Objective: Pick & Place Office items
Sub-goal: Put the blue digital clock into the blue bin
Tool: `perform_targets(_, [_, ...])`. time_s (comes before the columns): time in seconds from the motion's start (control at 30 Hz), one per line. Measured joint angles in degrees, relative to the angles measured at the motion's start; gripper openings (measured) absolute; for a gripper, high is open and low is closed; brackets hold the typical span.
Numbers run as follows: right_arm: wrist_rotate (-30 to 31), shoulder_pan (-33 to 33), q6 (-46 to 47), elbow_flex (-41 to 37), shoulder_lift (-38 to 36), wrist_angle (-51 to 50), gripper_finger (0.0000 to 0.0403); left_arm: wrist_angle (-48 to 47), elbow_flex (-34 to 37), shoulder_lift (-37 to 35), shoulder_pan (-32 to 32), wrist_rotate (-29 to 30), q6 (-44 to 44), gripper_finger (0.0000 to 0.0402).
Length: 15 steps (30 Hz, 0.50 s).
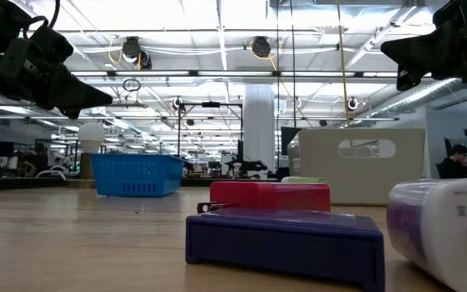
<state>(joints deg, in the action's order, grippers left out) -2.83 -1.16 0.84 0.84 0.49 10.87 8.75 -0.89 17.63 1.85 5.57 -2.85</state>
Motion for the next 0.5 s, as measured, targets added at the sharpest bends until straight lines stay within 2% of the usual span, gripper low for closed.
perform_targets(0.23, [0.00,0.01,-0.09,-0.04,0.00,0.46,0.0001,-0.33,0.00,-0.01,0.00,2.39,0.03,0.0026])
perform_targets(0.5, [0.00,0.01,0.00,-0.04,0.00,0.06,0.0001,-0.30,0.00,-0.02,0.00,3.07,-4.38,0.0026])
